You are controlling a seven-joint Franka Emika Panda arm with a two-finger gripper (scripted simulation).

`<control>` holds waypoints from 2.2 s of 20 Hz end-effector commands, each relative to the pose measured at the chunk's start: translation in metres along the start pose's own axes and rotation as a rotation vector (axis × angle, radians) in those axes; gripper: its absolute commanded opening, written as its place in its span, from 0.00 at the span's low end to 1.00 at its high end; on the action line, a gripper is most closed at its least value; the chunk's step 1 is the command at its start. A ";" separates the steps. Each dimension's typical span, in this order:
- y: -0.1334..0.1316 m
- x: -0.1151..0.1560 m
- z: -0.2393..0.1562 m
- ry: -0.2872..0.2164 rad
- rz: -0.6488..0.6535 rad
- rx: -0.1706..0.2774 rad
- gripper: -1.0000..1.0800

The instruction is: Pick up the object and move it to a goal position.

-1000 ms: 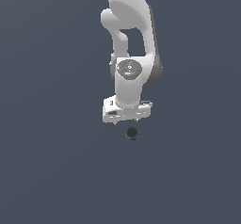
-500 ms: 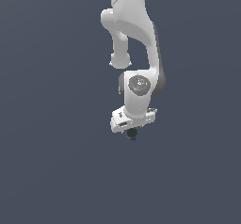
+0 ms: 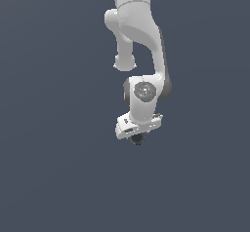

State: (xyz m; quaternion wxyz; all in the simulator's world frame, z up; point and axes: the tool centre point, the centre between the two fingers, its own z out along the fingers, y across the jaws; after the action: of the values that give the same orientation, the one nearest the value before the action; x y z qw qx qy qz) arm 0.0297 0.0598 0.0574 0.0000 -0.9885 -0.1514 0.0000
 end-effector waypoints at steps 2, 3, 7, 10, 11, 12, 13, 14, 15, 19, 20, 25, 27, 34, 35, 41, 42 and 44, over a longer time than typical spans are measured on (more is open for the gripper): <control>0.000 -0.001 0.015 -0.001 -0.001 0.000 0.96; -0.001 -0.001 0.020 -0.001 -0.002 0.000 0.96; -0.001 -0.001 0.038 0.000 -0.003 0.000 0.96; -0.001 0.000 0.043 0.000 -0.003 0.000 0.96; -0.001 0.000 0.044 0.000 -0.003 0.000 0.96; -0.001 0.000 0.044 0.000 -0.003 0.000 0.96; -0.001 0.000 0.044 0.000 -0.003 0.000 0.00; -0.001 0.000 0.044 0.000 -0.003 0.000 0.00; -0.001 0.000 0.044 0.000 -0.003 0.000 0.00; -0.001 0.000 0.044 0.000 -0.003 0.000 0.00; -0.001 0.000 0.044 0.000 -0.003 0.000 0.00; 0.000 0.000 0.042 -0.001 -0.002 0.000 0.00; 0.001 -0.002 0.040 -0.001 -0.002 0.000 0.00; 0.005 -0.013 0.019 -0.001 -0.002 0.000 0.00; 0.006 -0.015 0.014 -0.001 -0.002 0.000 0.00; 0.015 -0.035 -0.023 -0.001 -0.002 0.000 0.00; 0.016 -0.039 -0.031 -0.001 -0.003 -0.001 0.00; 0.020 -0.047 -0.048 -0.001 -0.003 -0.001 0.00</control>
State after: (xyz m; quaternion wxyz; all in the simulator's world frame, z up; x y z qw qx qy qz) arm -0.0046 0.0314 0.0920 -0.0002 -0.9883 -0.1528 0.0011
